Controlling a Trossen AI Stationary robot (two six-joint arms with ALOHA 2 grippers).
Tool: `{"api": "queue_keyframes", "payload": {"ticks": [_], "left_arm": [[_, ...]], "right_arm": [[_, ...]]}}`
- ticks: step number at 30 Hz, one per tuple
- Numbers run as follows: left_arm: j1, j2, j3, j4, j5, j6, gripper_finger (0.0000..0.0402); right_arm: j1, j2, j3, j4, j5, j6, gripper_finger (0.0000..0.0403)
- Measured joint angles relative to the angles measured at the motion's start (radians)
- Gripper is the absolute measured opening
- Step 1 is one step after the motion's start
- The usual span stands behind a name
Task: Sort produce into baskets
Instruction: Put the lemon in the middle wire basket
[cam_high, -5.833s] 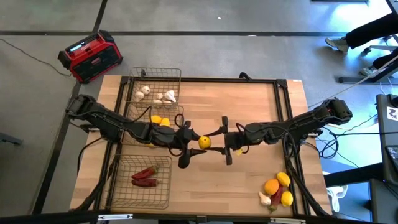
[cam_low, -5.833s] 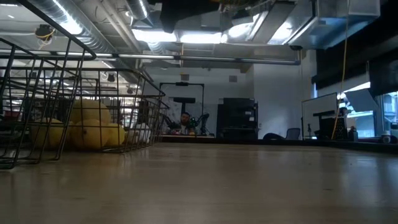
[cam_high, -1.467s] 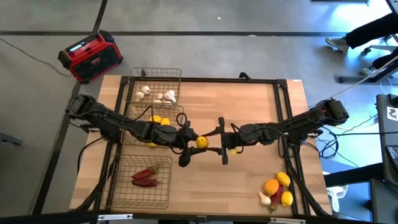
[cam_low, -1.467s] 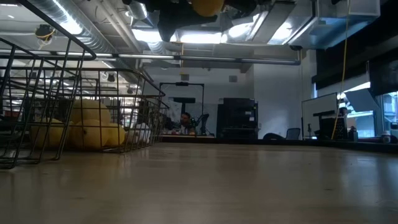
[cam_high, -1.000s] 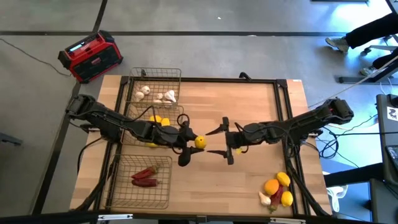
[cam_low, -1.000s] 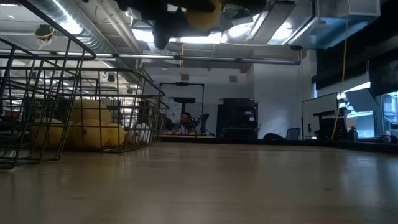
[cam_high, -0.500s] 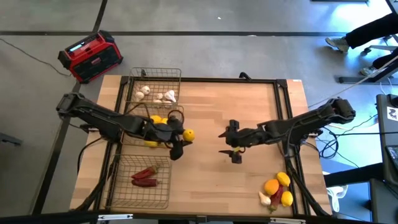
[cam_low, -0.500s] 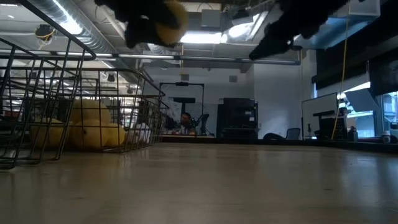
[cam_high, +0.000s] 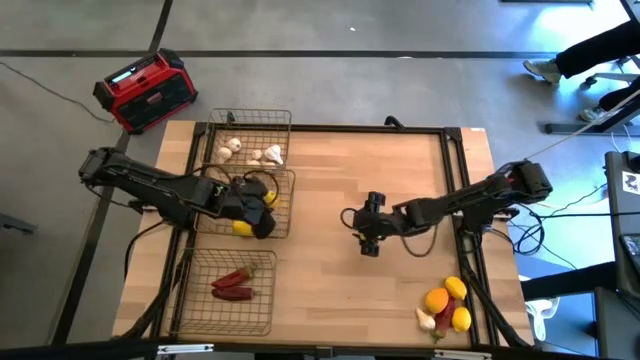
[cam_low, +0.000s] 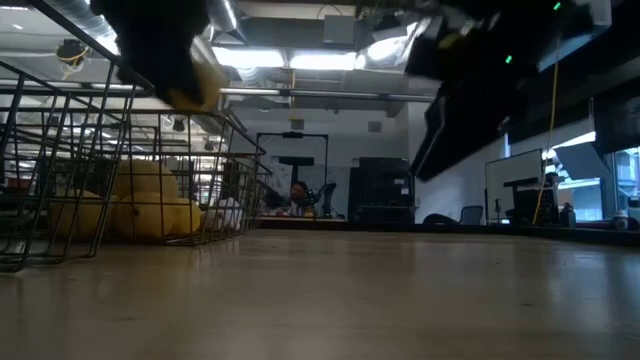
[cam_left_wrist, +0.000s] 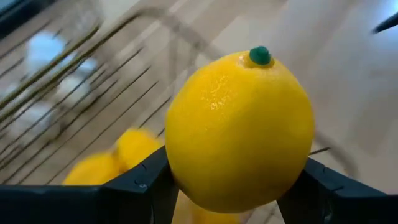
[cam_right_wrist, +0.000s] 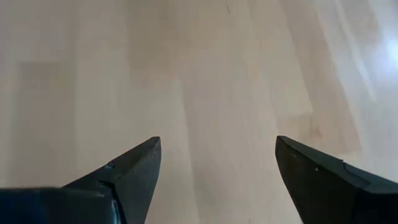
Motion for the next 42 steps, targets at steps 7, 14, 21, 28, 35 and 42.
{"api": "queue_keyframes", "payload": {"ticks": [7, 14, 21, 28, 35, 42], "left_arm": [[0.027, -0.001, 0.000, -0.310, 0.001, -0.216, 0.0210], [0.049, -0.001, -0.019, -0.445, 0.050, -0.348, 0.0210], [0.081, 0.002, -0.098, -0.439, 0.123, -0.347, 0.0210], [0.126, 0.002, -0.164, -0.431, 0.152, -0.336, 0.0210], [0.149, 0.002, -0.193, -0.400, 0.154, -0.287, 0.0210], [0.150, 0.002, -0.193, -0.385, 0.154, -0.269, 0.0232]], "right_arm": [[-0.068, 0.092, 0.000, 0.008, -0.106, 0.026, 0.0309], [-0.094, 0.102, 0.000, 0.036, -0.183, 0.020, 0.0309], [-0.091, 0.102, 0.000, 0.042, -0.183, 0.019, 0.0309], [-0.091, 0.102, 0.000, 0.046, -0.181, 0.018, 0.0309], [-0.091, 0.102, 0.000, 0.052, -0.181, 0.018, 0.0309], [-0.091, 0.102, 0.000, 0.052, -0.181, 0.018, 0.0309]]}}
